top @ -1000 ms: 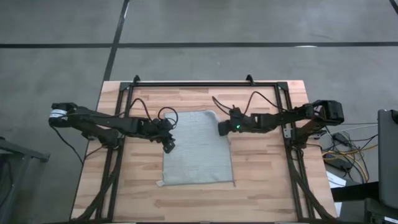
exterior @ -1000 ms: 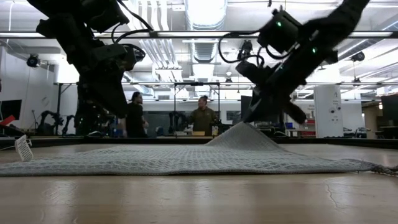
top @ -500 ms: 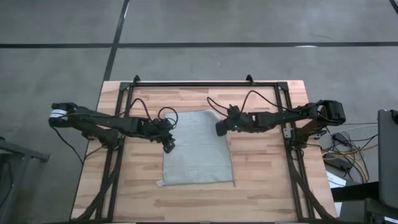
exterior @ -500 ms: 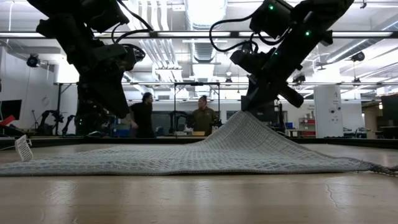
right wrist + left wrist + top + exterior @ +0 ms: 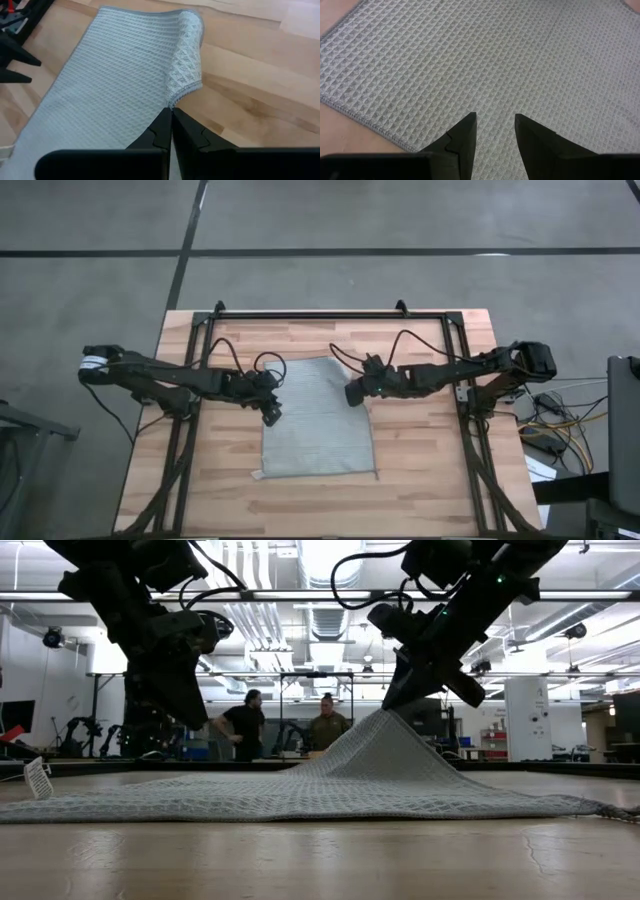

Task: Fold microfiber towels
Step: Fold the microfiber cloth on the table

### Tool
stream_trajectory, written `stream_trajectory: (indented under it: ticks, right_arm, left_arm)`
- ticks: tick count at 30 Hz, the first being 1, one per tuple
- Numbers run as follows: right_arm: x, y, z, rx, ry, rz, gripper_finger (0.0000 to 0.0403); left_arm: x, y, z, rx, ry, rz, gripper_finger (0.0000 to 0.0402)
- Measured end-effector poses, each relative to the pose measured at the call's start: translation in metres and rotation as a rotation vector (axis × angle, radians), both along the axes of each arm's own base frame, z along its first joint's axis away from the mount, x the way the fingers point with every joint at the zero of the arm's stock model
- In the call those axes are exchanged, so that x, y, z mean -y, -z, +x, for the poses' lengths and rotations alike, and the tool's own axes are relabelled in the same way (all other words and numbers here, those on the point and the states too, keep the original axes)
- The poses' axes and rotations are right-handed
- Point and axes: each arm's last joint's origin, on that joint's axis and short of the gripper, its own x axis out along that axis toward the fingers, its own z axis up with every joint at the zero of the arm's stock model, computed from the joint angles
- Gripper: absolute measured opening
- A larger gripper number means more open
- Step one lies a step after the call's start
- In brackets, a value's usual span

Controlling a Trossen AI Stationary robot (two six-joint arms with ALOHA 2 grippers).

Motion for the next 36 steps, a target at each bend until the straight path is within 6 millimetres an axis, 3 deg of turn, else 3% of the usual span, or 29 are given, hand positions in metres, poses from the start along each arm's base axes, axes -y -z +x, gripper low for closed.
stream_trajectory:
  ticks: [12,21,36]
  right_arm:
    - [-0.019,0.000,0.001,0.004,-0.070,-0.001,0.0008]
    - [-0.022,0.001,-0.001,-0.015,-0.080,-0.015,0.0008]
    - [0.017,0.013,-0.015,-0.132,0.127,0.013,0.0008]
  left_arm:
    - [0.000,0.000,0.000,0.000,0.000,0.000,0.0138]
    - [0.000,0.000,0.000,0.000,0.000,0.000,0.0138]
    - [0.000,0.000,0.000,0.000,0.000,0.000,0.0138]
